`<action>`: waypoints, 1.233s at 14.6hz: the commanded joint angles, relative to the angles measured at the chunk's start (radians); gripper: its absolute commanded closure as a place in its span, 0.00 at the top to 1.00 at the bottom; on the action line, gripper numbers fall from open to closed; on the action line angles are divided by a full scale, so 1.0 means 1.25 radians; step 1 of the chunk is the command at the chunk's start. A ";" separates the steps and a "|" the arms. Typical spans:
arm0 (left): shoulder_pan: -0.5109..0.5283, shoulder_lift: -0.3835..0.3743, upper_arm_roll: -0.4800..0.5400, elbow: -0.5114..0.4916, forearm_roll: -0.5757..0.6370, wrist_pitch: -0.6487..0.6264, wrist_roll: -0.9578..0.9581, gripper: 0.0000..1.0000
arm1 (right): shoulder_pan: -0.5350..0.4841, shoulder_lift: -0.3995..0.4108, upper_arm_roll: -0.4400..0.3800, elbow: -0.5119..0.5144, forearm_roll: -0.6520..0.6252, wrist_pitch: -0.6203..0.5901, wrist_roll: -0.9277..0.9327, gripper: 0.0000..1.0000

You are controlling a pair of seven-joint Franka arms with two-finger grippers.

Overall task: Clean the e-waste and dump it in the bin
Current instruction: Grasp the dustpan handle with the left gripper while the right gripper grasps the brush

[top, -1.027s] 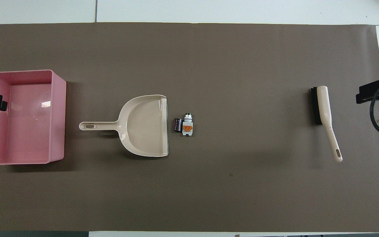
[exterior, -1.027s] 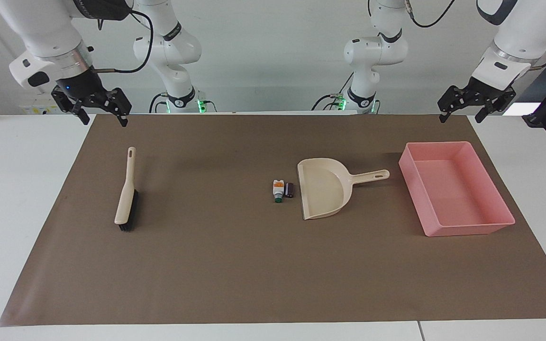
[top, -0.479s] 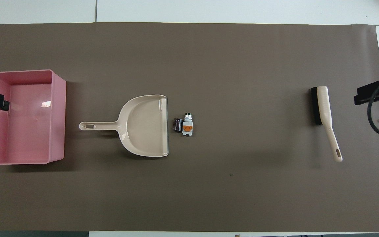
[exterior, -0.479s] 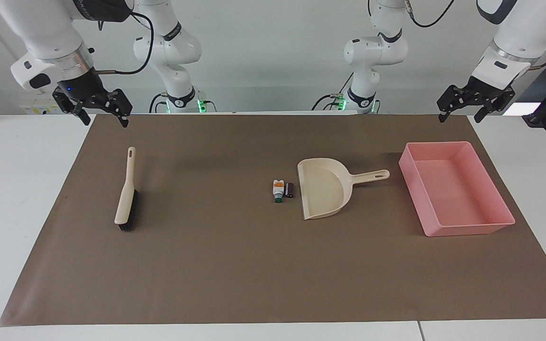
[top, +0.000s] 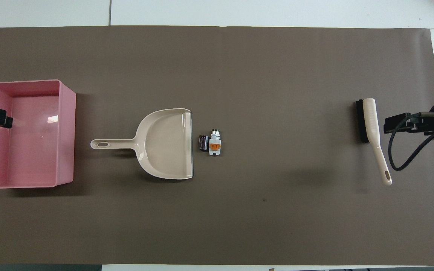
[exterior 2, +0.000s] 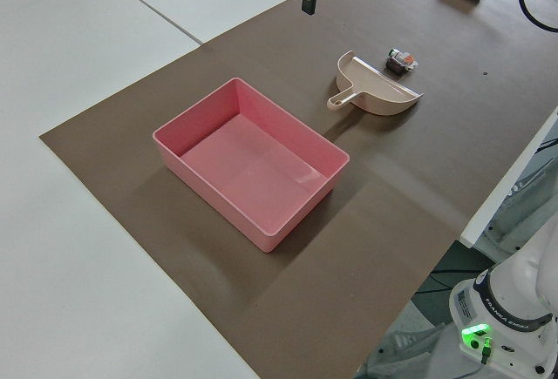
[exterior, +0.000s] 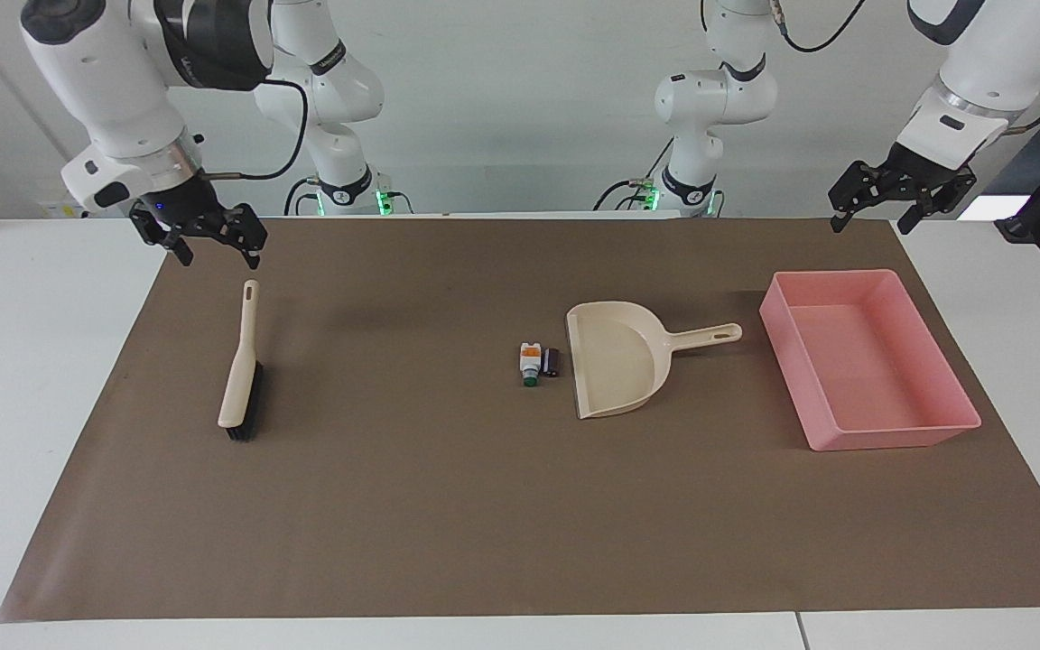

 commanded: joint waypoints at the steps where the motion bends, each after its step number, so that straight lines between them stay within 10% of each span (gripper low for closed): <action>1: -0.014 -0.029 0.001 -0.041 -0.007 0.004 0.131 0.98 | -0.043 -0.046 0.000 -0.152 0.000 0.106 -0.063 0.99; 13: -0.213 -0.017 -0.002 -0.198 0.004 0.194 0.590 0.96 | -0.114 0.029 0.001 -0.391 0.005 0.413 -0.145 0.99; 18: -0.305 0.024 -0.003 -0.264 0.122 0.273 0.635 0.96 | -0.114 0.032 0.000 -0.394 0.005 0.433 -0.147 0.79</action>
